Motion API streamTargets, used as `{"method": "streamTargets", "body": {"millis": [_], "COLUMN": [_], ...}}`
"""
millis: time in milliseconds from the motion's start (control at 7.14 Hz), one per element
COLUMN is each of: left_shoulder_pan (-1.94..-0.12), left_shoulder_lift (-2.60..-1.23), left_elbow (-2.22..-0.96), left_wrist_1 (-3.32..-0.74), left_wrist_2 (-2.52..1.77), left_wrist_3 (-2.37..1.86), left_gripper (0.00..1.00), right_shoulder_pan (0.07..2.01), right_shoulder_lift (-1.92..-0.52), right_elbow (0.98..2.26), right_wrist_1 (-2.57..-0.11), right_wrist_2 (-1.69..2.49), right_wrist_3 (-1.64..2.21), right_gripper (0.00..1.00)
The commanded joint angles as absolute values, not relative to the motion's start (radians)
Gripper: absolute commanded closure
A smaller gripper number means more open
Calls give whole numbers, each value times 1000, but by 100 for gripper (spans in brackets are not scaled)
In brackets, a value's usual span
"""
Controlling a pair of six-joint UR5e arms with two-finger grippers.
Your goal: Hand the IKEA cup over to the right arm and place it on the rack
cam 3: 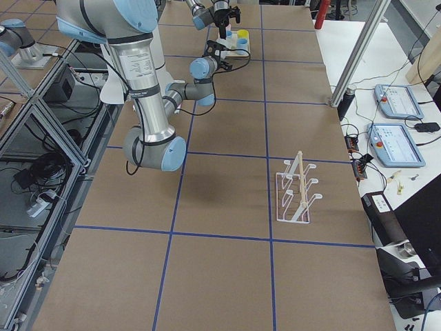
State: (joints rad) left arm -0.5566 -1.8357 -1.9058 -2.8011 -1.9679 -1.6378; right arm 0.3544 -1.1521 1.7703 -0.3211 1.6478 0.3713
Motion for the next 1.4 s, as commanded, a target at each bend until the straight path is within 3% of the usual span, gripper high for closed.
{"method": "streamTargets", "body": {"millis": [0,280,420,840,981,1121,1261], "left_shoulder_pan": [-554,-554,-554,-554,-554,-554,-554], "left_shoulder_lift": [-1851,-1852,-1852,-1853,-1853,-1853,-1855], "left_elbow": [-1885,-1879,-1870,-1870,-1870,-1870,-1870], "left_wrist_1": [-2801,-2801,-2801,-2803,-2803,-2804,-2804], "left_wrist_2": [-1967,-1967,-1967,-1967,-1968,-1970,-1971], "left_wrist_3": [-1635,-1634,-1632,-1632,-1632,-1632,-1631], "left_gripper": [100,100,100,100,100,100,100], "right_shoulder_pan": [354,354,354,354,353,350,348], "right_shoulder_lift": [-1150,-1150,-1150,-1152,-1151,-1154,-1157], "right_elbow": [1770,1770,1766,1758,1758,1758,1758], "right_wrist_1": [-321,-319,-293,-279,-278,-278,-278], "right_wrist_2": [1647,1647,1646,1646,1646,1646,1646], "right_wrist_3": [371,371,371,371,373,376,379], "right_gripper": [2,4,12,12,27,58,78]}}
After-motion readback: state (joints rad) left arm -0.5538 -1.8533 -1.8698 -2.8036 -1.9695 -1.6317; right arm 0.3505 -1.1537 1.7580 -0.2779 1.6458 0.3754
